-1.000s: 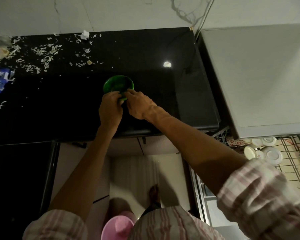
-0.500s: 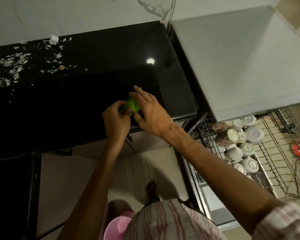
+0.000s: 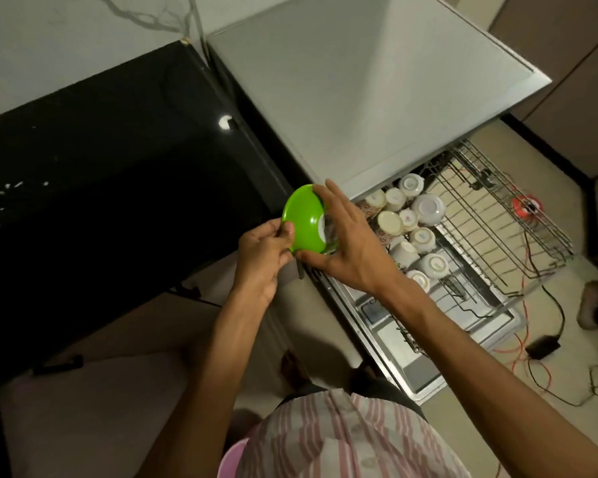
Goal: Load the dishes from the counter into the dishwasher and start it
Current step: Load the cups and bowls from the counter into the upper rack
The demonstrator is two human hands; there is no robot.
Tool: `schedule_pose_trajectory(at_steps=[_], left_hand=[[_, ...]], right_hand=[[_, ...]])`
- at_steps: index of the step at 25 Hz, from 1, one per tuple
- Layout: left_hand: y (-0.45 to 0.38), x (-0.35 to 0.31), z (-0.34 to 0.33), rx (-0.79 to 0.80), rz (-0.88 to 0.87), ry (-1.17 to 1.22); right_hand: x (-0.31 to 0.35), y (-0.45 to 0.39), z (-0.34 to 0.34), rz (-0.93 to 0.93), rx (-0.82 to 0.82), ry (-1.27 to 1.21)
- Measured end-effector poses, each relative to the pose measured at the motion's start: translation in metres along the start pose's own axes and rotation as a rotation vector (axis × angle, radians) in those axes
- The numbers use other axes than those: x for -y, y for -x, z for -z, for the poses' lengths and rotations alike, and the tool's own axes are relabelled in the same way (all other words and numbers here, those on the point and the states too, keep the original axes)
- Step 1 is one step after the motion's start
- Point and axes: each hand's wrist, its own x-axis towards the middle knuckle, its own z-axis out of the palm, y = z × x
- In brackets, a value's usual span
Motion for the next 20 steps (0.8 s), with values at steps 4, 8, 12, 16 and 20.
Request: schedule_pose_trajectory(at_steps=[4,8,12,16,20], left_hand=[[0.003,0.014,-0.039,0.128,0.16,0.073],[0.001,0.03,-0.069,0.148,0.277,0.099],[-0.003,0.049,-0.099,0.16,0.366,0.098],[-0.01,0.073,-0.125,0.147,0.343,0.038],[-0.017,0.1,-0.152,0.117,0.304,-0.115]], right_hand=[[-0.03,0.027,0.025,-0.109,-0.058,-0.024],[-0.052,0.045,0.043,-0.185,-0.091,-0.037],[-0.077,0.062,0.06,-0.24,-0.115,-0.044],[-0.104,0.076,0.071,-0.263,-0.153,-0.004],[-0.137,0.089,0.082,-0.314,-0.135,0.053]])
